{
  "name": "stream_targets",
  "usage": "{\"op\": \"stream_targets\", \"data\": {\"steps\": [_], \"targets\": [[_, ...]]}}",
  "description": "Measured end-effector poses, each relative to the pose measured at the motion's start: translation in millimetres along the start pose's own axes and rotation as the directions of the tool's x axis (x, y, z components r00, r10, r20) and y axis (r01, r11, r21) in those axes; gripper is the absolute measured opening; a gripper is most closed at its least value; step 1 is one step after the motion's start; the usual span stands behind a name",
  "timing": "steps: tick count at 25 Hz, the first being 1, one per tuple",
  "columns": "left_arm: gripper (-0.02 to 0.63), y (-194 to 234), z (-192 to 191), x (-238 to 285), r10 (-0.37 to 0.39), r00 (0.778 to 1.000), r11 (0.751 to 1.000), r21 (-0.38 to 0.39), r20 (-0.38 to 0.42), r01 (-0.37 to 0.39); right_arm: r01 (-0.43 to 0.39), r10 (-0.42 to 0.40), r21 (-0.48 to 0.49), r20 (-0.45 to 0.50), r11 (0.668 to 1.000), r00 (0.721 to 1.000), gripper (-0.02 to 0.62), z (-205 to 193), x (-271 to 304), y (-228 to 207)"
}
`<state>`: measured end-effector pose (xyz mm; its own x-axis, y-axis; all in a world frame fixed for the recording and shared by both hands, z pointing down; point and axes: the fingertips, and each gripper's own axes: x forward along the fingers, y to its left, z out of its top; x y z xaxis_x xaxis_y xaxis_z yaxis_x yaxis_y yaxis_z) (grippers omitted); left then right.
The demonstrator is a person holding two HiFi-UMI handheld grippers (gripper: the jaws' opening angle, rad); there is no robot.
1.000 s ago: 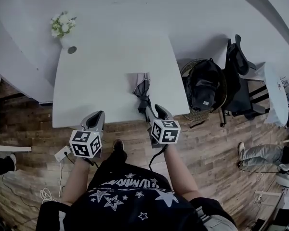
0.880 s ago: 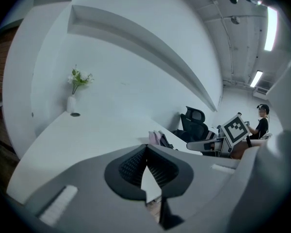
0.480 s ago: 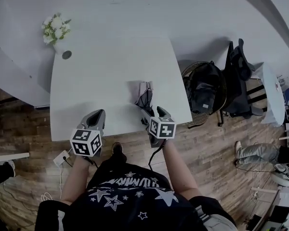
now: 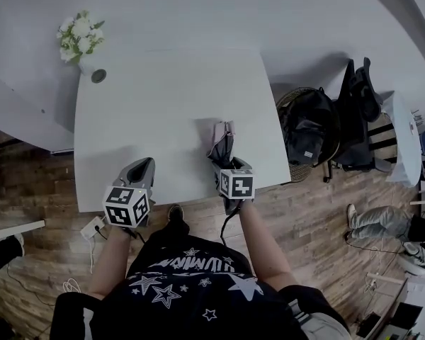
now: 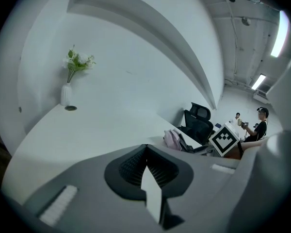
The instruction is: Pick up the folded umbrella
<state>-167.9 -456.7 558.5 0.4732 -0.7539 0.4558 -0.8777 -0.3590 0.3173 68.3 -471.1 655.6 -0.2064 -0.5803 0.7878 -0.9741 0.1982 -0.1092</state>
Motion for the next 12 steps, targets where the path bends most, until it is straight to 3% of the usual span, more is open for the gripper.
{"op": "stream_targets", "data": {"steps": [6,12], "targets": [[0.003,8.3,-2.2,5.6,0.002,1.0,1.0,-0.006,-0.01,-0.002,0.056,-0.056,-0.031,-0.008,0.998,0.998,0.29,-4.3,7.8,-0.8],[0.003,1.9,-3.0,5.0,0.006,1.0,1.0,0.004,-0.007,-0.006,0.059,-0.059,-0.042,0.01,0.997,0.998,0.277,-3.9,7.4,-0.4]]}}
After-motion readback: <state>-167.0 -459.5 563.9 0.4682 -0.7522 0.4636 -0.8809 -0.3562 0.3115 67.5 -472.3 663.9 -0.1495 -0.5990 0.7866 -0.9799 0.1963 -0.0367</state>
